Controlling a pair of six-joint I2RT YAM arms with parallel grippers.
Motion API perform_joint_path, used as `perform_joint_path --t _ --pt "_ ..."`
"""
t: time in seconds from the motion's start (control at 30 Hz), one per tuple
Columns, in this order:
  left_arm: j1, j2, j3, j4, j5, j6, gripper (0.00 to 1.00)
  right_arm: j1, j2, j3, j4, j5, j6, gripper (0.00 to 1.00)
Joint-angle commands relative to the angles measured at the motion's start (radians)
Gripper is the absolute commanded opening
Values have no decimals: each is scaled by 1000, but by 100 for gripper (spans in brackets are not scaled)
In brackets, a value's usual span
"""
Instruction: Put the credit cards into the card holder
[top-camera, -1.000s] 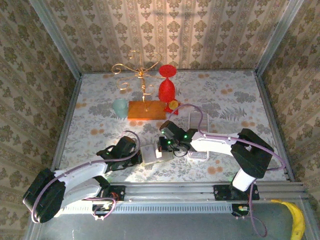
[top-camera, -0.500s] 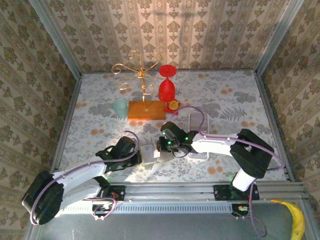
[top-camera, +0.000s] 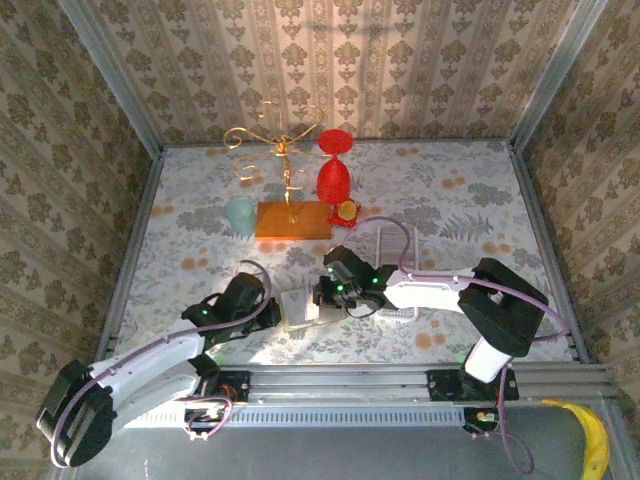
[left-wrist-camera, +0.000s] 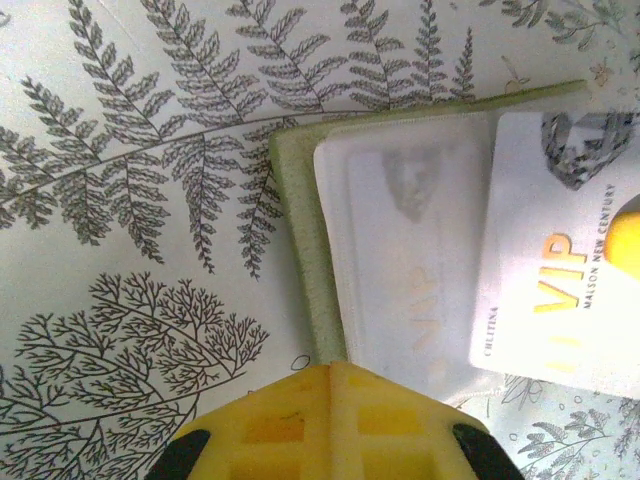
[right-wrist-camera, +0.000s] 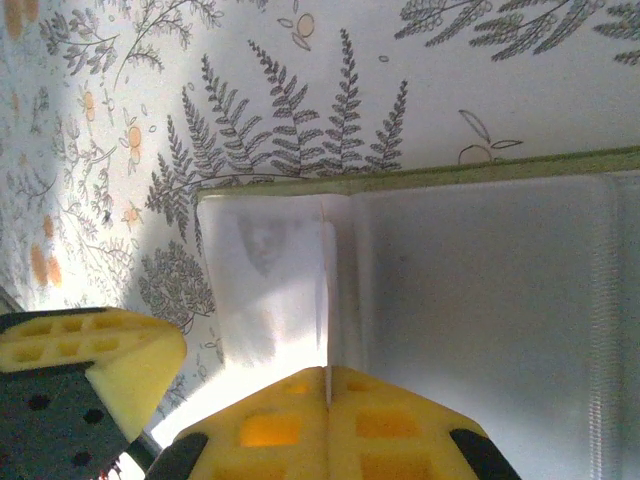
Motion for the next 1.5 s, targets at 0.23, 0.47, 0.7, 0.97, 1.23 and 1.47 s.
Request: perform_joint_path --t 0.23,0.47,0.7,0.97,1.23,1.47 --pt "7 97 6 94 16 -26 0 2 4 -11 28 -78 38 0" --pt "6 155 3 119 13 -24 0 1 14 -3 -10 -91 30 0" --pt "5 168 -10 127 13 -26 0 -2 58 8 39 -123 34 0" --pt "5 167 -31 123 3 -29 0 -3 92 32 65 -147 23 0" --pt "5 165 -38 122 1 -28 0 -15 90 76 -96 -94 -82 25" --pt "4 167 -37 128 9 -27 0 -15 108 126 -205 -71 -156 37"
